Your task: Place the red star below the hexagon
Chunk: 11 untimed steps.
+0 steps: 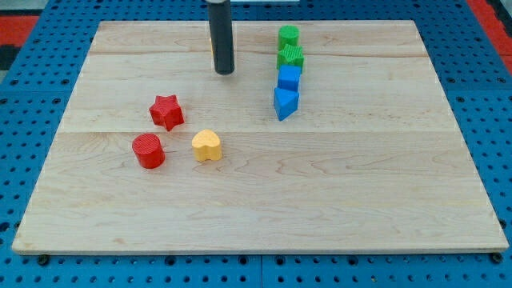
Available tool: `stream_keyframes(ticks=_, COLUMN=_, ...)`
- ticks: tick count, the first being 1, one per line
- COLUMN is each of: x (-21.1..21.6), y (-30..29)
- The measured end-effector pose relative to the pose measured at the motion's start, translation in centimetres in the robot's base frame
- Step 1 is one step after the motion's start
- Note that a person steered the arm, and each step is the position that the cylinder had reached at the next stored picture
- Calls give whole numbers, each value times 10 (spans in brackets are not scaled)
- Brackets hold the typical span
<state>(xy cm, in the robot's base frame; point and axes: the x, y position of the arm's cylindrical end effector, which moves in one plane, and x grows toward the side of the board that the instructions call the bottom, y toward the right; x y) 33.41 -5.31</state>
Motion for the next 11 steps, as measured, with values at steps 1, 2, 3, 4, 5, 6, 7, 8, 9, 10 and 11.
stream_keyframes(ticks=1, x=47, y=0)
stream_keyframes(ticks=2, x=96, y=-1)
stream_keyframes(ticks=3, x=123, y=-32)
stream_keyframes(ticks=4, x=124, y=-83)
stream_keyframes(ticks=5, x=117, y=-97)
stream_keyframes(ticks=6, x=90, y=-78)
stream_keyframes(ticks=7, x=67, y=-56)
stream_keyframes(ticks=8, x=55, y=-48)
stream_keyframes(ticks=9, x=55, y=-81)
stream_keyframes(ticks=10, x=49, y=-99)
stream_keyframes(ticks=11, x=43, y=-78)
